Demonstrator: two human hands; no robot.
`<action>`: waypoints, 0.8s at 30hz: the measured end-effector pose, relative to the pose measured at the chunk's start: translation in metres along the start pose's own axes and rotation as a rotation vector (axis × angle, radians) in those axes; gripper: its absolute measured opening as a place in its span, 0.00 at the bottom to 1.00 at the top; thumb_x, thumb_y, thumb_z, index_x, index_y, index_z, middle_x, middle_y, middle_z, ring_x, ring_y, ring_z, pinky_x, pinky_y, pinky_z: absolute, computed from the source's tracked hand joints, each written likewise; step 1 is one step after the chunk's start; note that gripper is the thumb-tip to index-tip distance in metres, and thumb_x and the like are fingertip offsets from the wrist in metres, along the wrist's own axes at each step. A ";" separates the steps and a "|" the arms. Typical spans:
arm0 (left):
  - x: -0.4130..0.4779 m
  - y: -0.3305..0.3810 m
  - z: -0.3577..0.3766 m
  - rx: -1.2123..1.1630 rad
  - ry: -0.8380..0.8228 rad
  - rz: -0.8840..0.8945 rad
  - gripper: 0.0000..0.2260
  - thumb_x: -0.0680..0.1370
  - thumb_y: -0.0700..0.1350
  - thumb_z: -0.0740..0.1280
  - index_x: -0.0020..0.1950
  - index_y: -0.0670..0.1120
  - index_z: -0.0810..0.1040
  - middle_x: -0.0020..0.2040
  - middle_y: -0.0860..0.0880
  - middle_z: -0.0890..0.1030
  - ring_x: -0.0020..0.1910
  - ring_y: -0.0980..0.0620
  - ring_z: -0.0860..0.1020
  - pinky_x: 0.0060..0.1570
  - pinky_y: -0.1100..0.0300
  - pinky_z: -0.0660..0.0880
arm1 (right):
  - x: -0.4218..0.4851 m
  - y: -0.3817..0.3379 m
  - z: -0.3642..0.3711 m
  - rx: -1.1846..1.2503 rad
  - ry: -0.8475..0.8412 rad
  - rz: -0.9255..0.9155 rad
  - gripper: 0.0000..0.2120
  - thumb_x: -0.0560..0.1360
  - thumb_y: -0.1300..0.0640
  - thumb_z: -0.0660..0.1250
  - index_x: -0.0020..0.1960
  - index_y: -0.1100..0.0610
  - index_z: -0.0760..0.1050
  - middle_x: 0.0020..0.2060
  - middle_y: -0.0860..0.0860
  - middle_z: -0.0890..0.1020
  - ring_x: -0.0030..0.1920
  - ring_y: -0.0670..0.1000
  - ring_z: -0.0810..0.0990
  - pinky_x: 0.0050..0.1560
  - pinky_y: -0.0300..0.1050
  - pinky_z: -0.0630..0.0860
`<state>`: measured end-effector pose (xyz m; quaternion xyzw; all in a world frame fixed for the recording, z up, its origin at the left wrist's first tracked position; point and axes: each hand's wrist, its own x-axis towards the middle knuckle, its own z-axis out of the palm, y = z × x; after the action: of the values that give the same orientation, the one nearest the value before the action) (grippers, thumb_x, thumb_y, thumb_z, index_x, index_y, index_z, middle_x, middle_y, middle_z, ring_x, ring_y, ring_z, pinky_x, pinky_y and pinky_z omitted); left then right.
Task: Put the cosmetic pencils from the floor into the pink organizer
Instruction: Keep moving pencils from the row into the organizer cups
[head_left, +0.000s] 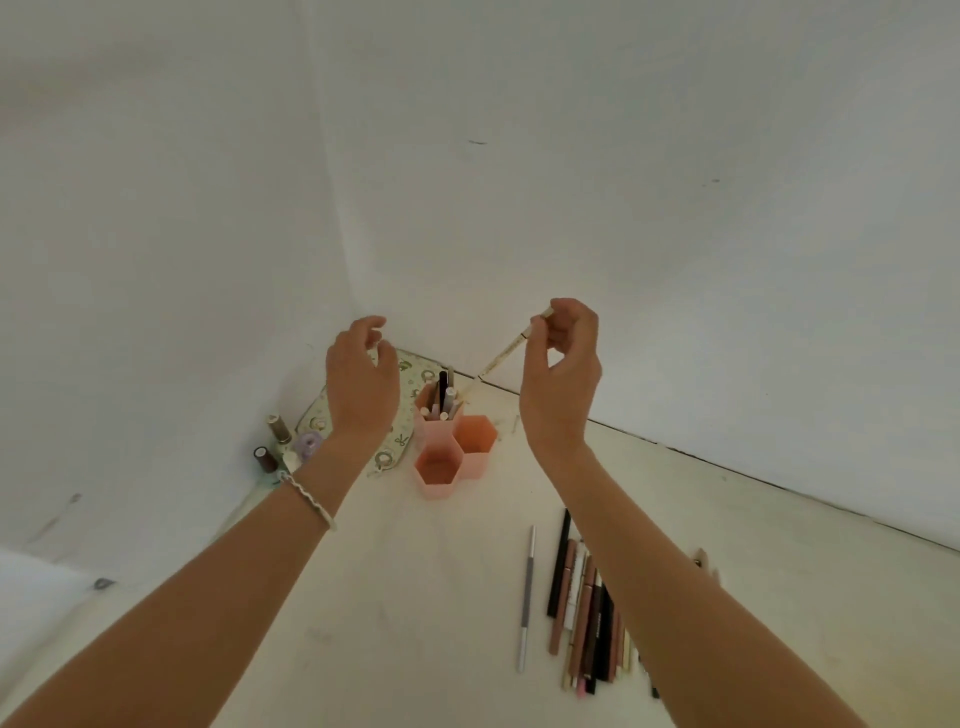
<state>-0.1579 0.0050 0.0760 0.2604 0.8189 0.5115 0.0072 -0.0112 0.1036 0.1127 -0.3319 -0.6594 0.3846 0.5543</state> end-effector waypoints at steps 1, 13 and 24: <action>0.002 0.003 -0.005 -0.033 0.008 -0.001 0.13 0.81 0.40 0.59 0.63 0.47 0.75 0.56 0.48 0.78 0.56 0.50 0.76 0.57 0.52 0.74 | -0.002 0.002 0.006 -0.022 -0.036 -0.017 0.09 0.79 0.60 0.63 0.57 0.49 0.70 0.43 0.40 0.78 0.44 0.42 0.78 0.47 0.34 0.74; -0.039 0.035 0.003 -0.178 -0.106 0.060 0.14 0.76 0.37 0.61 0.56 0.53 0.75 0.48 0.57 0.78 0.44 0.60 0.77 0.43 0.63 0.76 | -0.037 0.045 0.001 -0.361 -0.376 -0.046 0.08 0.77 0.63 0.64 0.53 0.59 0.79 0.47 0.50 0.82 0.48 0.49 0.79 0.52 0.43 0.76; -0.170 0.010 0.099 0.638 -0.917 0.019 0.21 0.80 0.50 0.63 0.70 0.43 0.65 0.61 0.44 0.76 0.60 0.44 0.77 0.58 0.53 0.74 | -0.020 0.068 -0.093 -0.438 -0.316 0.219 0.09 0.79 0.62 0.59 0.53 0.51 0.76 0.33 0.47 0.79 0.28 0.43 0.72 0.35 0.37 0.72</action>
<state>0.0213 0.0174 -0.0064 0.4527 0.8438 0.0727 0.2788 0.0851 0.1320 0.0518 -0.4490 -0.7650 0.3375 0.3149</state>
